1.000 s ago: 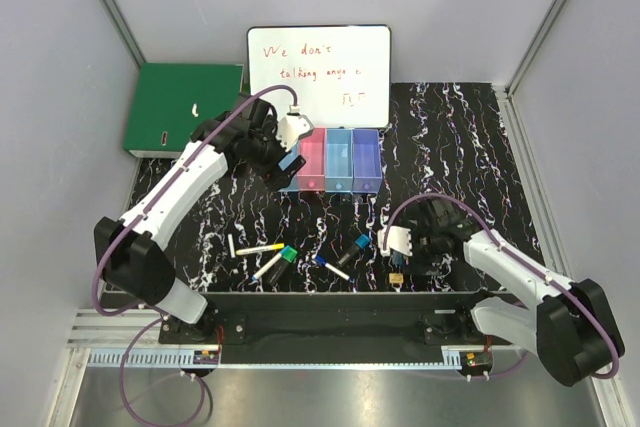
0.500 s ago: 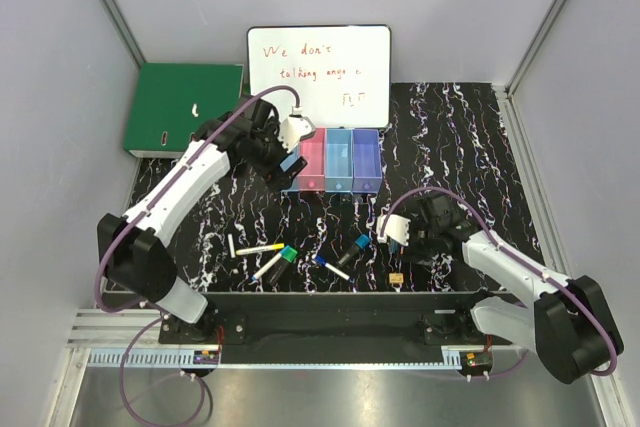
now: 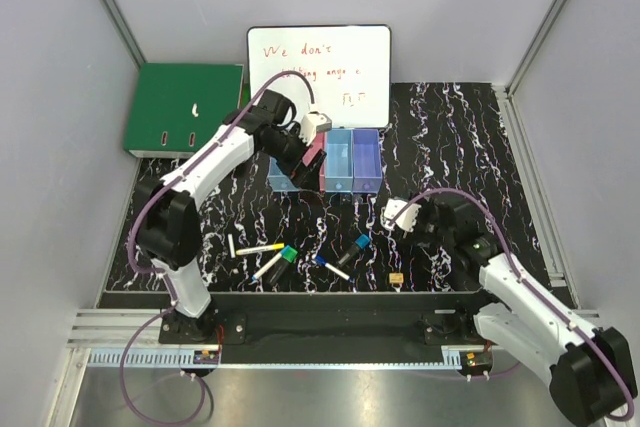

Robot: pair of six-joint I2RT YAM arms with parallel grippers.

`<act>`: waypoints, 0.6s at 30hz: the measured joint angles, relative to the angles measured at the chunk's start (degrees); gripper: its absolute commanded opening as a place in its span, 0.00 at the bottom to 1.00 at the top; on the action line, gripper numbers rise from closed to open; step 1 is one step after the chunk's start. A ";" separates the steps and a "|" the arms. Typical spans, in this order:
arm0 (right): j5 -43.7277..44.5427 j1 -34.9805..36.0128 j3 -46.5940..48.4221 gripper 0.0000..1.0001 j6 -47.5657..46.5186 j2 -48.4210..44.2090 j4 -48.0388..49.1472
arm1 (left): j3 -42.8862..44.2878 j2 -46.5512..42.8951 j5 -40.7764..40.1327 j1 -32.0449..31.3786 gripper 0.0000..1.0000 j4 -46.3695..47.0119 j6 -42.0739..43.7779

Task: Sort the stationery into containers
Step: Pick up the stationery from the corner of the board.

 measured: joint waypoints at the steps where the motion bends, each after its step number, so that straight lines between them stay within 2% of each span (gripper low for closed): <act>1: 0.13 0.00 0.04 0.17 -0.02 -0.87 0.46 | 1.25 1.29 1.25 -0.07 0.99 0.42 -1.03; 5: 1.44 0.00 0.92 0.17 -0.24 -2.62 1.49 | 7.65 6.49 6.64 -0.37 0.99 2.21 -5.46; 11: 2.97 0.00 5.77 0.17 -0.26 0.83 1.95 | 14.34 10.08 11.98 -2.95 0.99 3.85 -9.46; 18: 4.55 0.20 10.73 0.17 -0.50 4.13 3.93 | 16.85 13.14 16.06 -7.98 0.99 6.08 -12.81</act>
